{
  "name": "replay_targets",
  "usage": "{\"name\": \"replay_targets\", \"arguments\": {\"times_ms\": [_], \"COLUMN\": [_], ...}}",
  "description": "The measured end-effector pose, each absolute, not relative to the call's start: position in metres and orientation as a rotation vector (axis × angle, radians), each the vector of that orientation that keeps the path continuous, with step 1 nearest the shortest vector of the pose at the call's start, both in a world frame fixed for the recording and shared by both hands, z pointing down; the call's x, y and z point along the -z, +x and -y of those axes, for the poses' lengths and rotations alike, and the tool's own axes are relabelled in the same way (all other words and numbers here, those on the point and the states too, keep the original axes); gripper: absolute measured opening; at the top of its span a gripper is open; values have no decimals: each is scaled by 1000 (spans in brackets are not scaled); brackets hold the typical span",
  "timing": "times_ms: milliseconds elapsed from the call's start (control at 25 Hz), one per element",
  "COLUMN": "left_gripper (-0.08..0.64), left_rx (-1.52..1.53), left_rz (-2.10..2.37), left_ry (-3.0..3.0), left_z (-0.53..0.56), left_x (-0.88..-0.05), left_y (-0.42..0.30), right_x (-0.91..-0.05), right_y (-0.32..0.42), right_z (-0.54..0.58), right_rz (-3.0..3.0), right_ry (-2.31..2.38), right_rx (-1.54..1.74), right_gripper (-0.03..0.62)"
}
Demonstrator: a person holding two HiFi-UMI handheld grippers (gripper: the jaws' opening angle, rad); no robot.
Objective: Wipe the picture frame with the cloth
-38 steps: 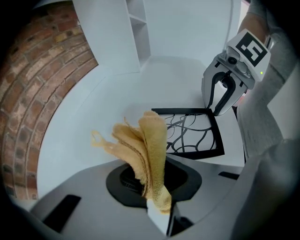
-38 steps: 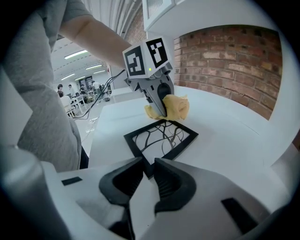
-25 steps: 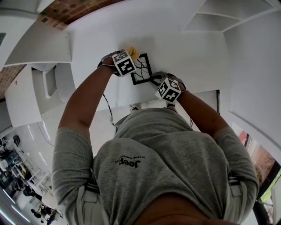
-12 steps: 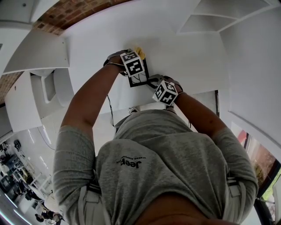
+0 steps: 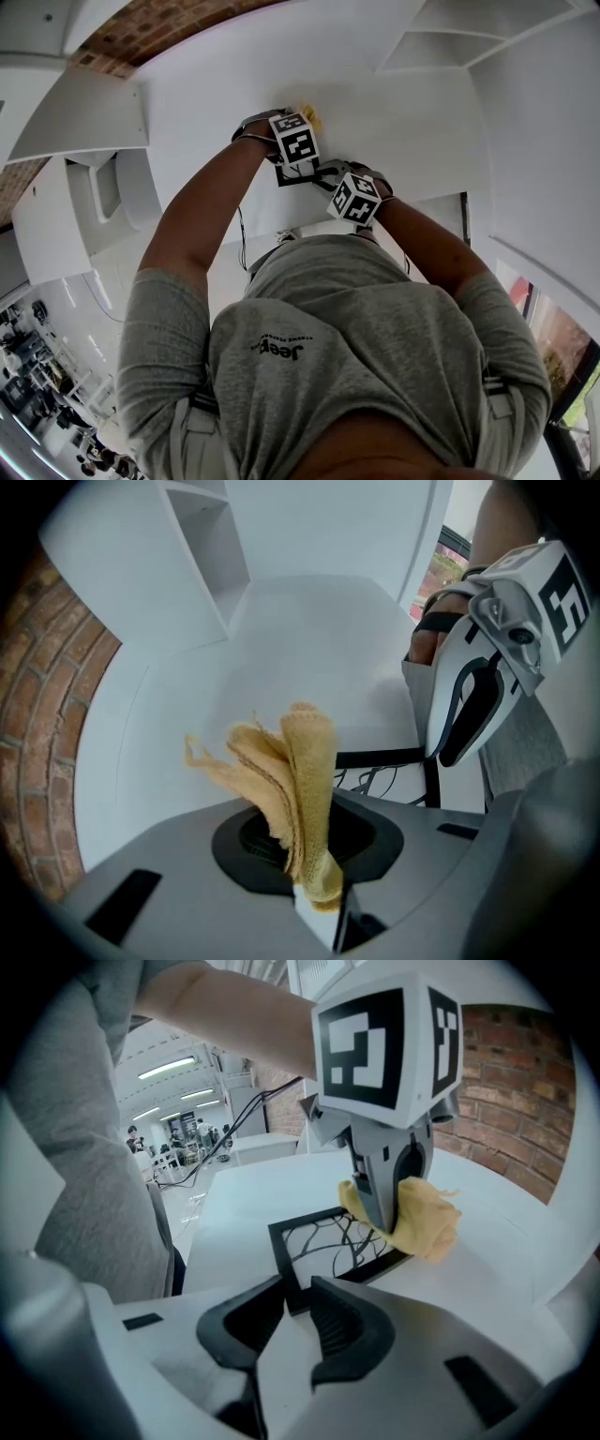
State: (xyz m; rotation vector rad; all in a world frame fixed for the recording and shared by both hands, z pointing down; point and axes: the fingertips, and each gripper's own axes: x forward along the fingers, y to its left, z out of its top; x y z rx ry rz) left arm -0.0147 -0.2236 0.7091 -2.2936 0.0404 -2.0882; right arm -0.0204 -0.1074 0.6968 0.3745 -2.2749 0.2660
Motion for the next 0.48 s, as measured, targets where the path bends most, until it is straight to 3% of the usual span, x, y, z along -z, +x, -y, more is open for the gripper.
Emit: {"name": "replay_targets", "arguments": {"times_ms": [240, 480], "left_gripper": [81, 81], "left_rx": [2076, 2039], "left_rz": [-68, -92], "left_ry": [-2309, -2328], "left_z": [223, 224], "left_x": [-709, -704], "left_y": [-15, -18], "right_x": [-695, -702], "right_y": [-12, -13], "right_z": [134, 131], "right_rz": [2289, 2275], "right_ry": [407, 384], "right_rx": [-281, -351], "right_gripper": [133, 101]}}
